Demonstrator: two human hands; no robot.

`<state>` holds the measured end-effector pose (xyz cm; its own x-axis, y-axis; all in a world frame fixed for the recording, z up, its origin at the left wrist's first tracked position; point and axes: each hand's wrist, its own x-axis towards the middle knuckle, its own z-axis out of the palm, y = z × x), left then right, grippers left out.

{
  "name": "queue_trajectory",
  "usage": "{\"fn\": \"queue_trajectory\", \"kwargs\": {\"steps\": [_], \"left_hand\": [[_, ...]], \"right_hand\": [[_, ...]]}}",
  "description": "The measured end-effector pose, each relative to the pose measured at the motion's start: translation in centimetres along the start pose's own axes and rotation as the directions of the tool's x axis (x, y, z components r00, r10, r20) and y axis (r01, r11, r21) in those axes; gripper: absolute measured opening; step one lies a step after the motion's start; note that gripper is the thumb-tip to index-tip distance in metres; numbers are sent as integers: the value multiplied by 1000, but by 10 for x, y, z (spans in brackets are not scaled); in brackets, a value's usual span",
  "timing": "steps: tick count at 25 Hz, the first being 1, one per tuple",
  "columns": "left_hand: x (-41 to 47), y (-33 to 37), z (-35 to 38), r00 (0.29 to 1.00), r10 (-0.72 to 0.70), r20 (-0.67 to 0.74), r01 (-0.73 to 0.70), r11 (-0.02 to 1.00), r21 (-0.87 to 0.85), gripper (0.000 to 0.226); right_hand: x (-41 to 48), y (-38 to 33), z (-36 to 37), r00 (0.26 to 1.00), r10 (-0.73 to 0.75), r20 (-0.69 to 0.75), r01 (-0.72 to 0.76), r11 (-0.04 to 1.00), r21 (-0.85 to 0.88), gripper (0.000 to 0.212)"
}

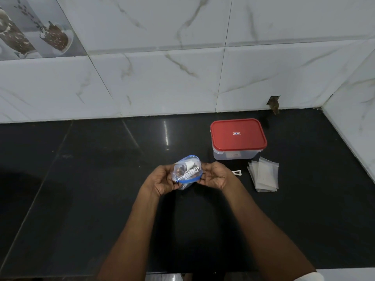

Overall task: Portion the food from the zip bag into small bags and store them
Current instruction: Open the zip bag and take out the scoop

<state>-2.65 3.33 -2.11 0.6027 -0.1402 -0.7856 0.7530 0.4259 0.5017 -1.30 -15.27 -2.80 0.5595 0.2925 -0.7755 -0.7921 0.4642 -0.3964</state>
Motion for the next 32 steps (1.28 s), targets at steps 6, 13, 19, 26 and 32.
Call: {"fn": "queue_trajectory", "kwargs": {"steps": [6, 13, 19, 26, 32], "left_hand": [[6, -8, 0, 993, 110, -31, -114, 976, -184, 17], [2, -17, -7, 984, 125, 126, -87, 958, -273, 40], [-9, -4, -18, 990, 34, 134, -35, 999, 4, 41], [-3, -13, -21, 943, 328, 49, -332, 932, 143, 101], [1, -26, 6, 837, 542, -80, -377, 675, 634, 70]], "right_hand": [[6, 7, 2, 999, -34, 6, 33, 992, 125, 29], [10, 11, 8, 993, -105, 53, 99, 989, 107, 20], [13, 14, 3, 999, -29, 33, 25, 993, 112, 49], [-4, 17, 1, 983, -85, 164, 93, 995, -39, 23], [-4, 23, 23, 921, -368, -125, 259, 821, -509, 21]]}}
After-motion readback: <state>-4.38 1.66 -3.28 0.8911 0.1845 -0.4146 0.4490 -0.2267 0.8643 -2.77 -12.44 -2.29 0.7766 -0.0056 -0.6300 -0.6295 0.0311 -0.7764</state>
